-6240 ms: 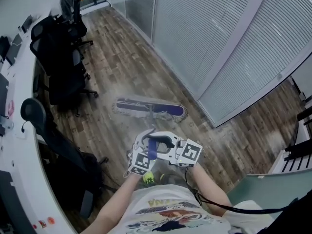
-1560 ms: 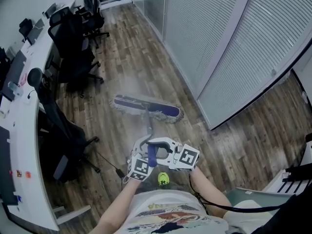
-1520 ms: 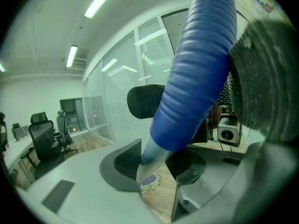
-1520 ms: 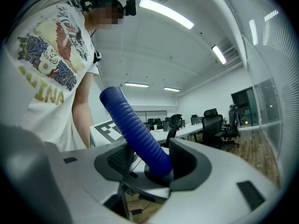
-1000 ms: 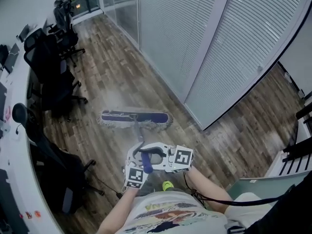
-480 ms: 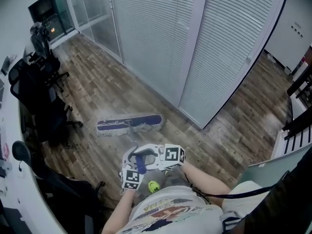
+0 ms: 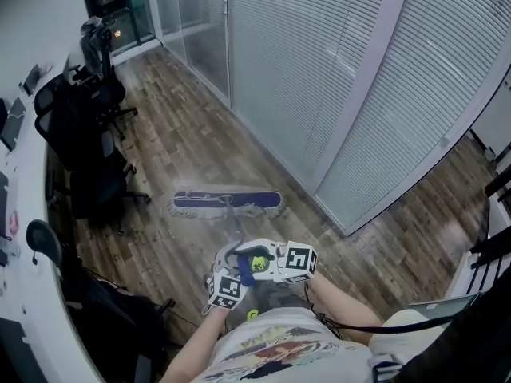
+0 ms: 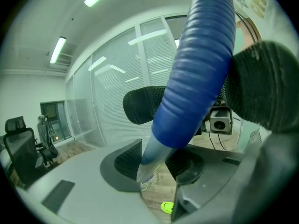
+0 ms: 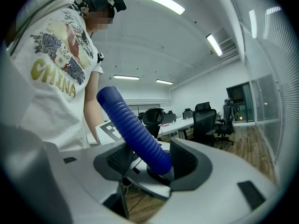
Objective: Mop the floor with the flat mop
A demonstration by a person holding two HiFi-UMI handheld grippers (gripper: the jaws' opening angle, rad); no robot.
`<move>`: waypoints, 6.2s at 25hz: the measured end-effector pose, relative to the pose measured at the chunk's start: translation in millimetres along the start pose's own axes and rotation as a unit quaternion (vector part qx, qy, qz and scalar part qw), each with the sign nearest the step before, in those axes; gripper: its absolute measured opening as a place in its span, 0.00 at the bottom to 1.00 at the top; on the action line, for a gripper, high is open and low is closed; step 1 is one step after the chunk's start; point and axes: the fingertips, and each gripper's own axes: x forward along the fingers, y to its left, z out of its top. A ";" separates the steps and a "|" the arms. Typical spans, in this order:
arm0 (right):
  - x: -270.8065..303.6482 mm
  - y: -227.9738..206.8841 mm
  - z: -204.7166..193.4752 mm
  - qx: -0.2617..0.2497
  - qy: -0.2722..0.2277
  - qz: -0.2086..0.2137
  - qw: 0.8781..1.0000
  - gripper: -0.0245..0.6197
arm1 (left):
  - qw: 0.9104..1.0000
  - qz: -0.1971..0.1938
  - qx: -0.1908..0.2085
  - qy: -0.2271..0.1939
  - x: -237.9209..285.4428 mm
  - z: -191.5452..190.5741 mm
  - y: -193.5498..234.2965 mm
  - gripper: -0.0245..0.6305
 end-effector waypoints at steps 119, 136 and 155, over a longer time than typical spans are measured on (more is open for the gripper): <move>42.2 47.9 2.9 0.021 -0.009 0.159 0.987 0.42 | 0.974 0.186 -0.129 0.029 -70.9 -27.9 15.7 0.21; 43.7 59.0 -2.1 0.028 -0.010 0.149 0.988 0.43 | 0.981 0.159 -0.100 0.047 -78.2 -31.4 3.6 0.21; 96.0 -139.7 12.2 0.033 -0.003 0.184 0.982 0.44 | 0.979 0.174 -0.091 0.058 25.7 -44.8 182.8 0.21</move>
